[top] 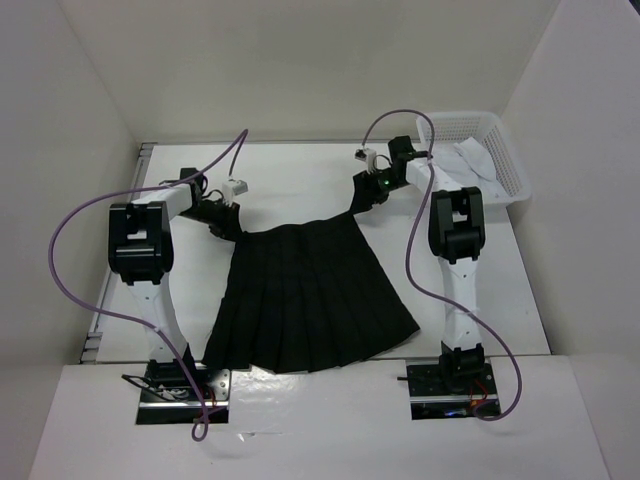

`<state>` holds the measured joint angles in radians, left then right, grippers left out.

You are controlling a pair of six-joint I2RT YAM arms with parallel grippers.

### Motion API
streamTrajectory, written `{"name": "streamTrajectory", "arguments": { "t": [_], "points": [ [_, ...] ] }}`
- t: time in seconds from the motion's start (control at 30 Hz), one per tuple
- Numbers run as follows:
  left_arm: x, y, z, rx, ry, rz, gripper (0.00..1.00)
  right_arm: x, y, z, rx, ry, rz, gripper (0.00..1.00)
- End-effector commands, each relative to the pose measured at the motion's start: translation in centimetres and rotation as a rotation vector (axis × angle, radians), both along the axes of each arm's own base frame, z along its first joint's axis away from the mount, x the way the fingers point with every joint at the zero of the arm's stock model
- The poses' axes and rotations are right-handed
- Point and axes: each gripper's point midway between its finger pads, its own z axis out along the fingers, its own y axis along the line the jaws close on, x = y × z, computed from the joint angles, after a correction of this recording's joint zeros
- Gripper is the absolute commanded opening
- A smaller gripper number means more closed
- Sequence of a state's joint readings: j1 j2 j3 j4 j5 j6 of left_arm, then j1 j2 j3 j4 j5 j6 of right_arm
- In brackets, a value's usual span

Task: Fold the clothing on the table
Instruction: Fold the skirt

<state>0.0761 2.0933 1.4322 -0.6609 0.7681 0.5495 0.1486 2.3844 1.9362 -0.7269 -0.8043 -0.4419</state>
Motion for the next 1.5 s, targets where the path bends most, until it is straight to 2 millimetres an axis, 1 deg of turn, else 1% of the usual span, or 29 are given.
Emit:
{"name": "streamTrajectory", "arguments": {
  "t": [0.0, 0.07, 0.13, 0.2, 0.23, 0.27, 0.43, 0.47, 0.5, 0.53, 0.57, 0.67, 0.7, 0.83, 0.9, 1.0, 1.03, 1.07, 1.1, 1.13, 1.17, 1.2, 1.23, 1.3, 1.33, 1.37, 1.4, 1.43, 1.47],
  "points": [
    [-1.0, -0.5, -0.3, -0.052, 0.027, -0.028, 0.21, -0.3, 1.9, -0.4, 0.023, 0.000, 0.055, 0.76],
    [-1.0, -0.5, -0.3, -0.052, 0.027, -0.028, 0.21, -0.4, 1.8, -0.8, 0.020, 0.001, 0.062, 0.74],
    [-0.9, -0.1, -0.3, -0.052, 0.027, -0.019, 0.21, -0.7, 2.2, -0.9, 0.019, 0.010, 0.071, 0.69],
    [-0.9, -0.2, -0.2, -0.061, 0.026, -0.020, 0.21, -1.0, 2.2, -1.1, 0.017, 0.019, 0.071, 0.67],
    [-0.9, -0.2, -0.2, -0.061, 0.026, -0.020, 0.21, -0.9, 2.2, -0.7, 0.018, 0.003, 0.076, 0.66],
    [-0.9, -0.2, -0.2, -0.061, 0.026, -0.020, 0.21, -1.2, 2.1, -1.1, 0.016, 0.015, 0.076, 0.66],
    [-0.8, 0.1, -0.2, -0.059, 0.019, -0.017, 0.21, -1.7, 2.0, -1.1, 0.014, 0.026, 0.076, 0.50],
    [-0.8, 0.1, -0.2, -0.059, 0.019, -0.017, 0.21, -1.9, 2.0, -1.2, 0.013, 0.036, 0.076, 0.46],
    [-0.8, 0.1, -0.2, -0.059, 0.019, -0.017, 0.21, -2.1, 2.4, -1.2, 0.012, 0.036, 0.085, 0.35],
    [-0.8, 0.1, -0.2, -0.059, 0.019, -0.017, 0.21, -2.1, 2.4, -1.2, 0.012, 0.036, 0.085, 0.29],
    [-0.8, 0.1, -0.2, -0.059, 0.019, -0.017, 0.21, -2.0, 2.3, -1.3, 0.003, 0.035, 0.082, 0.18],
    [-0.7, 0.3, 0.3, -0.071, 0.015, -0.003, 0.19, -1.9, 2.0, -1.8, -0.022, 0.044, 0.059, 0.00],
    [-0.6, 0.7, 0.3, -0.071, 0.014, 0.008, 0.17, -1.8, 1.9, -1.6, -0.027, 0.039, 0.048, 0.00],
    [0.2, 0.8, 0.8, -0.069, -0.009, 0.013, 0.17, -1.0, 1.8, -0.2, -0.034, 0.006, 0.019, 0.00],
    [1.4, 0.9, 2.1, -0.066, -0.048, 0.018, 0.17, -0.3, 1.9, 0.2, -0.035, -0.010, -0.004, 0.00],
    [3.0, 1.2, 3.0, -0.054, -0.083, 0.033, 0.16, 1.3, 1.8, 1.9, -0.045, -0.059, -0.040, 0.00],
    [4.3, 1.5, 4.1, -0.042, -0.120, 0.042, 0.16, 2.1, 1.9, 2.8, -0.043, -0.079, -0.055, 0.00],
    [4.9, 1.7, 4.2, -0.033, -0.123, 0.051, 0.16, 2.6, 1.8, 3.4, -0.045, -0.087, -0.073, 0.00],
    [5.5, 1.3, 4.9, -0.035, -0.137, 0.051, 0.16, 3.1, 1.8, 4.0, -0.050, -0.109, -0.080, 0.00],
    [6.1, 1.6, 5.1, -0.024, -0.145, 0.060, 0.16, 4.2, 1.8, 5.4, -0.051, -0.148, -0.097, 0.00],
    [7.3, 1.8, 6.3, -0.012, -0.191, 0.062, 0.16, 4.5, 1.8, 6.1, -0.053, -0.156, -0.108, 0.00],
    [7.8, 1.8, 7.1, -0.017, -0.197, 0.078, 0.16, 4.9, 1.7, 6.8, -0.059, -0.173, -0.115, 0.00],
    [8.3, 1.9, 7.7, -0.015, -0.218, 0.078, 0.16, 6.2, 1.1, 8.6, -0.064, -0.228, -0.139, 0.00],
    [9.7, 1.8, 9.0, 0.005, -0.257, 0.083, 0.16, 7.1, 0.8, 9.1, -0.082, -0.240, -0.164, 0.00],
    [10.1, 1.8, 9.6, 0.006, -0.276, 0.083, 0.16, 8.2, 0.6, 10.8, -0.092, -0.292, -0.184, 0.00],
    [10.4, 1.8, 9.7, 0.004, -0.277, 0.089, 0.16, 8.7, 0.4, 11.4, -0.097, -0.303, -0.201, 0.00],
    [10.7, 1.9, 10.2, 0.004, -0.292, 0.088, 0.16, 9.3, -0.4, 11.1, -0.110, -0.302, -0.220, 0.00],
    [11.3, 1.9, 10.6, 0.002, -0.302, 0.095, 0.16, 10.3, -0.6, 12.9, -0.111, -0.351, -0.247, 0.00],
    [11.5, 2.1, 10.9, 0.011, -0.312, 0.099, 0.17, 10.5, -0.7, 13.2, -0.115, -0.352, -0.262, 0.00]
  ]
}}
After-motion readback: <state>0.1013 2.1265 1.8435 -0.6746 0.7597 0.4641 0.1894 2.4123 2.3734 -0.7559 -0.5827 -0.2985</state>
